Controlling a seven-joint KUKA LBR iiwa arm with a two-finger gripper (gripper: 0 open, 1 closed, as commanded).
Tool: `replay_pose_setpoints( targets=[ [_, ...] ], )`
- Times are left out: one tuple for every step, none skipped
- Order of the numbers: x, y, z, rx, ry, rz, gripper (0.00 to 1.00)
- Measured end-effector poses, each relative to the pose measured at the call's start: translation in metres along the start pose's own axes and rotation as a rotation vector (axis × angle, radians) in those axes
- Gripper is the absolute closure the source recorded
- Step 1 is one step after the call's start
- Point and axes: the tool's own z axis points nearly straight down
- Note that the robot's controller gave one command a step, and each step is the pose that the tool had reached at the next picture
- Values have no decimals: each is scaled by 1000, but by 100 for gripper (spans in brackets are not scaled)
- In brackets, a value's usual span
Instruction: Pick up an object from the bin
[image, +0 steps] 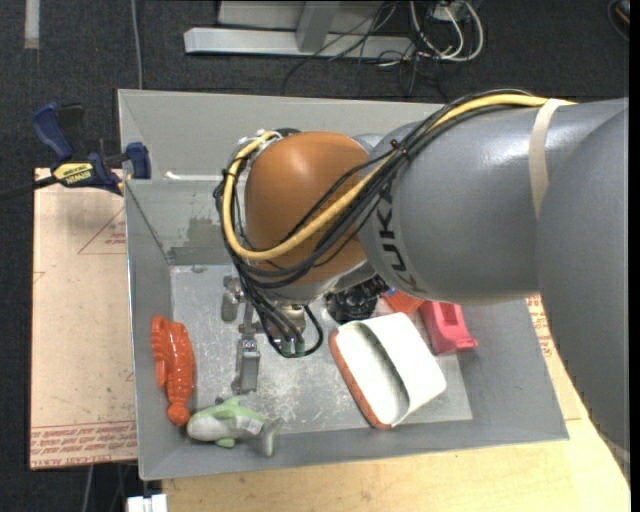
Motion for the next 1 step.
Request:
replay_pose_setpoints(
  targets=[
    [-2,-2,-5,-2,-8,5,0]
  ],
)
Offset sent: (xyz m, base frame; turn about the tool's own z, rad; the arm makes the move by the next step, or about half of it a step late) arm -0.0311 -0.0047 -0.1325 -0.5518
